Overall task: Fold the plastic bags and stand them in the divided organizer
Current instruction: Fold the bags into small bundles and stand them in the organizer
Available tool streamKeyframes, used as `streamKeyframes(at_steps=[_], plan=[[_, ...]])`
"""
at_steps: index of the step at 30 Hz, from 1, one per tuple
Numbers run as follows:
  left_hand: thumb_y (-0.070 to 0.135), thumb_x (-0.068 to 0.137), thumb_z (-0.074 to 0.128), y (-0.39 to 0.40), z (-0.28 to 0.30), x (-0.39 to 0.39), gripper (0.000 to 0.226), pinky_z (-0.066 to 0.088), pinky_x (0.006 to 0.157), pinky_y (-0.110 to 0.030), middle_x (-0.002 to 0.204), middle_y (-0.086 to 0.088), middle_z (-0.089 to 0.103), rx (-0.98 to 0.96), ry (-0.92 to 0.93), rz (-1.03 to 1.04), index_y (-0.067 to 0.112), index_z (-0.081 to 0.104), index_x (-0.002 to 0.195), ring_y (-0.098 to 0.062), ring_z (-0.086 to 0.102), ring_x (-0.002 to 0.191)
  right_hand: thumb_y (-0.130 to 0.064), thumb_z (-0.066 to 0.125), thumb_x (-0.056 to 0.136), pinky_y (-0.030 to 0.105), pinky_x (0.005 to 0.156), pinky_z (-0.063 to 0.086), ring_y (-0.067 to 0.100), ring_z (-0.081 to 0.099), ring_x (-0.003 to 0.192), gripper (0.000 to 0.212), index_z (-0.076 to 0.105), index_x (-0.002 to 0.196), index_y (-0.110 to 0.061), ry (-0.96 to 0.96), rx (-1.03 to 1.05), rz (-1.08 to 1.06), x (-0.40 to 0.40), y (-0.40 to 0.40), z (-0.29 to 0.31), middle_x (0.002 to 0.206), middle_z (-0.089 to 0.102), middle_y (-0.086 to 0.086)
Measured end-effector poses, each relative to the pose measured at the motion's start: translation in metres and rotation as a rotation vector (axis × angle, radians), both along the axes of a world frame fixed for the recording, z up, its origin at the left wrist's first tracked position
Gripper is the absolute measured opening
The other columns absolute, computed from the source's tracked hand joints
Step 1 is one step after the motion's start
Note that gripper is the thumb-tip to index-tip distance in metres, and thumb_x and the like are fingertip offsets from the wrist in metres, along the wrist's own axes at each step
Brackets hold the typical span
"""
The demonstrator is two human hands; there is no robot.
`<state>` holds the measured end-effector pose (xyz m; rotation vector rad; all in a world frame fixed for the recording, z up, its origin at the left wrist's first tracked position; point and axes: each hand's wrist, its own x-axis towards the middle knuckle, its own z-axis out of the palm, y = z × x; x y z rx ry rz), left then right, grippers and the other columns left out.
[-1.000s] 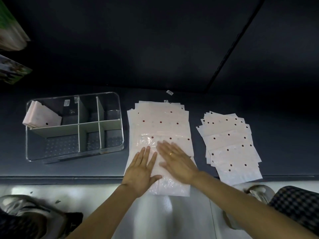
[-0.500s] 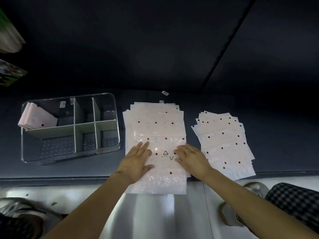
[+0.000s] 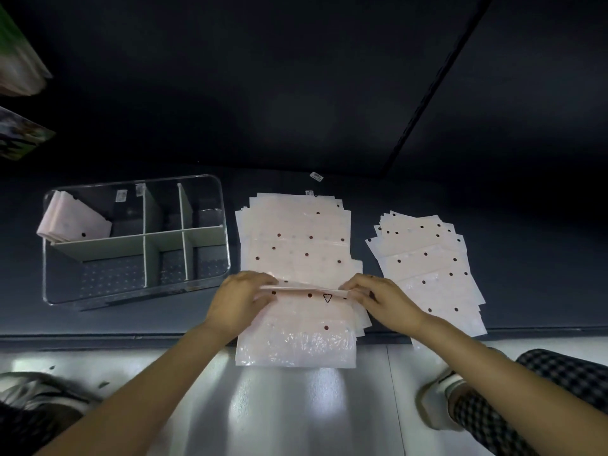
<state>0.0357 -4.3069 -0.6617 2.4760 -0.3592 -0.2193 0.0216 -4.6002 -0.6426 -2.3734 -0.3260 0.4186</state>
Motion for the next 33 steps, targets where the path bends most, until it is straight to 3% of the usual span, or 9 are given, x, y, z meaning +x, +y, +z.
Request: streamKeyframes(at_steps=[2,4,7,9,15,20,26,30,33], plan=[[0.026,0.085,0.069,0.005,0.003,-0.003,0.005,0.046,0.066,-0.027,0.074,0.008,0.066,-0.094,0.119,0.077,0.021,0.070,0.088,-0.011,0.058,0.072,-0.020,0.052,0.095,0.023,0.074,0.042,0.004,0.052,0.079,0.014,0.060,0.092,-0.032,0.068,0.062,-0.042,0.001,-0.005,0.001,0.088,0.062,-0.019],[0.021,0.087,0.068,0.006,0.000,-0.006,0.017,0.039,0.057,-0.026,0.061,0.001,0.059,-0.167,0.266,0.118,0.012,0.064,0.074,-0.014,0.050,0.059,-0.018,0.056,0.093,0.021,0.073,0.043,0.006,0.053,0.081,0.015,0.059,0.084,-0.030,0.116,0.147,-0.138,0.004,-0.006,-0.001,0.085,0.059,-0.018],[0.016,0.089,0.064,0.003,-0.005,-0.007,0.023,0.049,0.072,-0.033,0.081,-0.021,0.067,-0.339,0.433,0.221,-0.007,0.063,0.092,-0.023,0.058,0.072,-0.016,0.057,0.092,0.023,0.072,0.040,0.014,0.051,0.080,0.017,0.056,0.077,-0.022,0.163,0.205,-0.306,0.009,-0.003,-0.008,0.080,0.056,-0.013],[0.018,0.090,0.062,-0.005,-0.005,-0.007,0.025,0.048,0.072,-0.033,0.081,-0.015,0.065,-0.347,0.429,0.304,-0.001,0.058,0.105,-0.022,0.056,0.075,-0.017,0.056,0.093,0.026,0.072,0.039,0.017,0.049,0.078,0.018,0.054,0.075,-0.020,0.193,0.168,-0.375,0.014,0.000,-0.015,0.081,0.056,-0.004],[0.020,0.087,0.066,-0.036,-0.003,-0.030,0.058,0.042,0.102,-0.044,0.133,-0.011,0.049,-0.038,-0.172,0.249,0.010,0.041,0.138,-0.028,0.044,0.124,-0.022,0.056,0.093,0.015,0.059,0.035,0.008,0.047,0.070,0.012,0.058,0.090,-0.011,0.135,-0.034,-0.431,0.030,0.013,-0.025,0.083,0.056,-0.003],[0.054,0.098,0.019,-0.053,-0.027,-0.036,0.069,-0.010,0.118,-0.037,0.156,-0.001,-0.020,0.378,-0.036,-0.198,0.018,-0.009,0.150,-0.020,-0.019,0.144,-0.023,0.055,0.094,0.025,0.064,0.039,0.018,0.055,0.080,0.017,0.059,0.098,-0.007,0.162,-0.092,-0.460,0.032,0.021,-0.028,0.092,0.060,0.002],[0.066,0.086,-0.001,-0.047,-0.046,-0.033,0.077,-0.017,0.115,-0.040,0.145,-0.004,-0.038,0.539,0.010,-0.271,0.019,-0.032,0.137,-0.023,-0.031,0.138,-0.015,0.055,0.091,0.033,0.103,0.036,0.029,0.047,0.120,0.036,0.054,0.126,-0.011,-0.323,-0.415,-0.286,0.011,0.048,-0.029,0.130,0.053,0.010],[0.067,0.083,-0.006,-0.049,-0.048,-0.032,0.078,-0.020,0.114,-0.041,0.143,-0.005,-0.040,0.545,0.004,-0.281,0.018,-0.033,0.136,-0.024,-0.034,0.136,-0.025,0.031,0.102,0.030,0.119,-0.003,0.013,0.000,0.145,0.050,0.017,0.150,-0.017,-0.253,-0.389,0.185,-0.002,0.080,-0.048,0.156,0.007,-0.005],[0.067,0.086,-0.001,-0.042,-0.047,-0.031,0.076,-0.018,0.115,-0.040,0.148,-0.005,-0.036,0.531,-0.013,-0.312,0.019,-0.032,0.138,-0.024,-0.032,0.138,-0.041,0.018,0.102,0.030,0.117,-0.013,0.008,-0.018,0.143,0.057,-0.009,0.148,-0.022,-0.172,-0.505,0.178,-0.005,0.065,-0.061,0.151,-0.021,-0.013]])
